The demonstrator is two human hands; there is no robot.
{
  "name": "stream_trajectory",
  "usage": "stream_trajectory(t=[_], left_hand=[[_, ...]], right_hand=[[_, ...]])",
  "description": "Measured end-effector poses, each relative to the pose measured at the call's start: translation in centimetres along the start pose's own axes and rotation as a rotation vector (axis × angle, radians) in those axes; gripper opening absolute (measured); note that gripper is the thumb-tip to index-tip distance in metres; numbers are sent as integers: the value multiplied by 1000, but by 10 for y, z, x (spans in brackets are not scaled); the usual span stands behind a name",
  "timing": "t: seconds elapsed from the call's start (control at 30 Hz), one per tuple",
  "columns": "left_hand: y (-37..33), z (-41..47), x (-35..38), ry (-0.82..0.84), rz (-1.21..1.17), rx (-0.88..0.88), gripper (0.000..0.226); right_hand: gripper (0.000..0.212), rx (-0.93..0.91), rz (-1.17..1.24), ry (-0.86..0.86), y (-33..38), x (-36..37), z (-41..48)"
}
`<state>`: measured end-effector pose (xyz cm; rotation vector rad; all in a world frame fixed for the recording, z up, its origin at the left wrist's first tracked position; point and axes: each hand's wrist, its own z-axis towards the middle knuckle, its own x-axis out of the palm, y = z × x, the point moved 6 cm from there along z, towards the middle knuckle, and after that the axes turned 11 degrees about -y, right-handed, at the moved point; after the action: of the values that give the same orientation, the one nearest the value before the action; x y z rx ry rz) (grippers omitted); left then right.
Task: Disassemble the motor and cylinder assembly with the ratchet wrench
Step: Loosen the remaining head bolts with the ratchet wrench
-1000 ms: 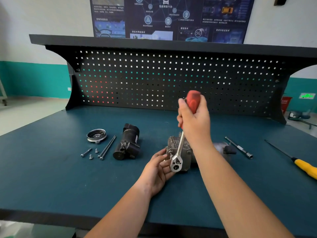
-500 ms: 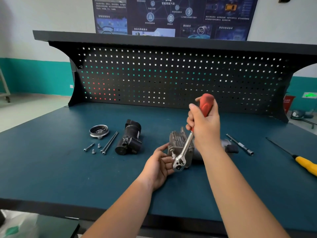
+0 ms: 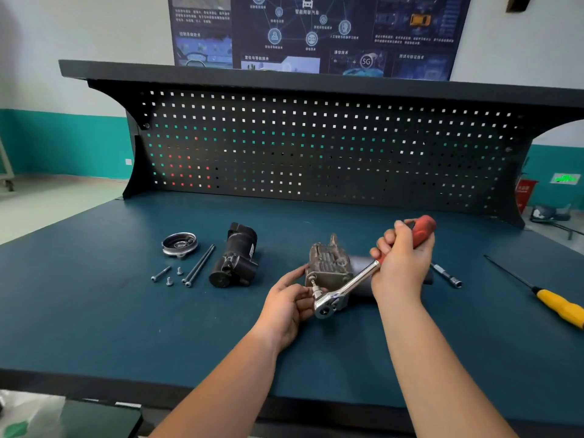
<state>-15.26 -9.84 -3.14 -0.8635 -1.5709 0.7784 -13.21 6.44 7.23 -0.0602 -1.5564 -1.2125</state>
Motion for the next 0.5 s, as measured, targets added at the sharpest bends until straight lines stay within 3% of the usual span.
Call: stream_trajectory(t=[0.13, 0.23, 0.4, 0.5], left_hand=[[0, 3, -7, -162, 287, 189, 49], [-4, 3, -9, -194, 475, 327, 46], [-5, 1, -2, -27, 338, 347, 49], [-9, 1, -3, -61, 288, 375, 46]], right_hand=[[17, -36, 20, -42, 0, -2, 1], [17, -33, 31, -96, -1, -6, 2], [14, 28, 96, -251, -10, -25, 3], [9, 112, 145, -443, -23, -47, 1]])
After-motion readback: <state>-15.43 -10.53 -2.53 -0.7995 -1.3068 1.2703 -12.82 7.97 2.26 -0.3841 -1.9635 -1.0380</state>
